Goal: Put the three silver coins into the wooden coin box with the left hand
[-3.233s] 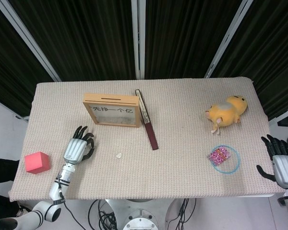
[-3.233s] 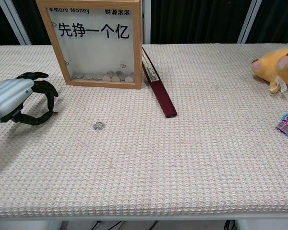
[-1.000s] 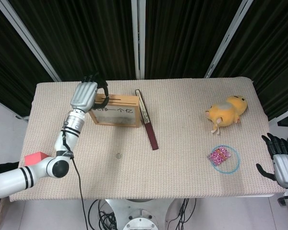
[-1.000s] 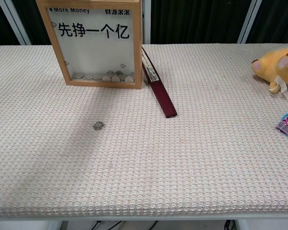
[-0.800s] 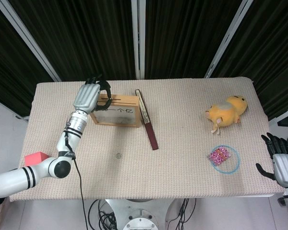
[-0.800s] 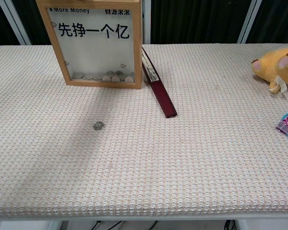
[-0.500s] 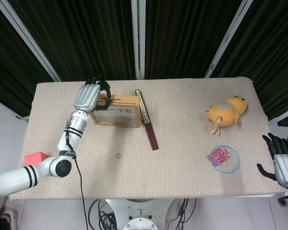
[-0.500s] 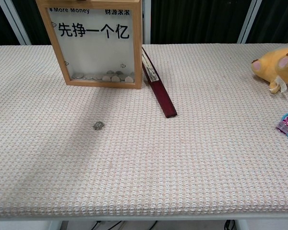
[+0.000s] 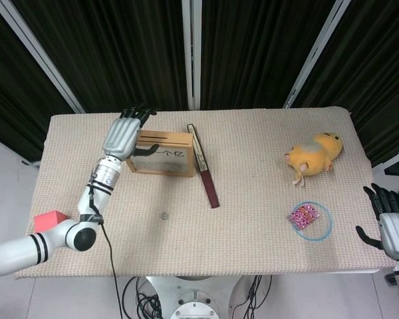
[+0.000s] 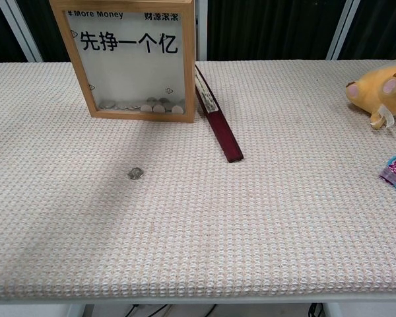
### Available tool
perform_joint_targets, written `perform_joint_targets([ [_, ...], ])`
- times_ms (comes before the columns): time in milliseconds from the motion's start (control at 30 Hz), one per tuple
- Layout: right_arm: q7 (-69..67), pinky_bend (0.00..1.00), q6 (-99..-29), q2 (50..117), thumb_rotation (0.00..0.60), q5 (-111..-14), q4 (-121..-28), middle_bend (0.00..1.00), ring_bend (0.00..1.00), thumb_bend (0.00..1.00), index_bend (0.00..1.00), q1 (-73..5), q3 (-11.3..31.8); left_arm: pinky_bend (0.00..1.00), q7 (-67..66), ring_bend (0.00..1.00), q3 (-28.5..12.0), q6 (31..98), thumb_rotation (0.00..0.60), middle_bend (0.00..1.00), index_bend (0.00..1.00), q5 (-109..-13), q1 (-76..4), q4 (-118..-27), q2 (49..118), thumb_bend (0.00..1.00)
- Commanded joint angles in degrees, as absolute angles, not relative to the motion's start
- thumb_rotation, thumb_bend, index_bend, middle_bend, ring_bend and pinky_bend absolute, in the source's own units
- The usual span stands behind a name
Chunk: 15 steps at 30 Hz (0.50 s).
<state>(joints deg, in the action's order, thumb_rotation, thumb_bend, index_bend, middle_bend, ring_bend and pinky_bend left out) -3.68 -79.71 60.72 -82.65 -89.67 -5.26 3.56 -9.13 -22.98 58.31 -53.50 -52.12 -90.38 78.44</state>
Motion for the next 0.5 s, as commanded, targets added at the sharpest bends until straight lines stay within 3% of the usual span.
perform_joint_targets([
  [33, -3.5, 0.0, -79.7, 60.7, 0.6, -82.7, -89.7, 0.0, 0.0, 0.23, 0.0, -5.3, 3.6, 0.0, -8.9, 0.05, -21.4, 63.2, 0.6, 0.2, 0.16, -60.1, -49.3, -97.4, 76.1, 0.23],
  [267, -3.2, 0.0, -78.5, 61.7, 0.6, -82.4, -89.1, 0.0, 0.0, 0.23, 0.0, -5.7, 3.3, 0.02, -13.8, 0.05, -7.7, 74.2, 0.6, 0.23, 0.2, -79.4, -39.7, -108.4, 74.6, 0.24],
  [500, -2.5, 0.0, -79.8, 61.6, 0.6, -83.7, -90.0, 0.0, 0.0, 0.23, 0.0, -5.5, 3.1, 0.02, -15.1, 0.05, 2.7, 77.5, 0.6, 0.24, 0.23, -89.8, -33.4, -98.6, 81.3, 0.24],
])
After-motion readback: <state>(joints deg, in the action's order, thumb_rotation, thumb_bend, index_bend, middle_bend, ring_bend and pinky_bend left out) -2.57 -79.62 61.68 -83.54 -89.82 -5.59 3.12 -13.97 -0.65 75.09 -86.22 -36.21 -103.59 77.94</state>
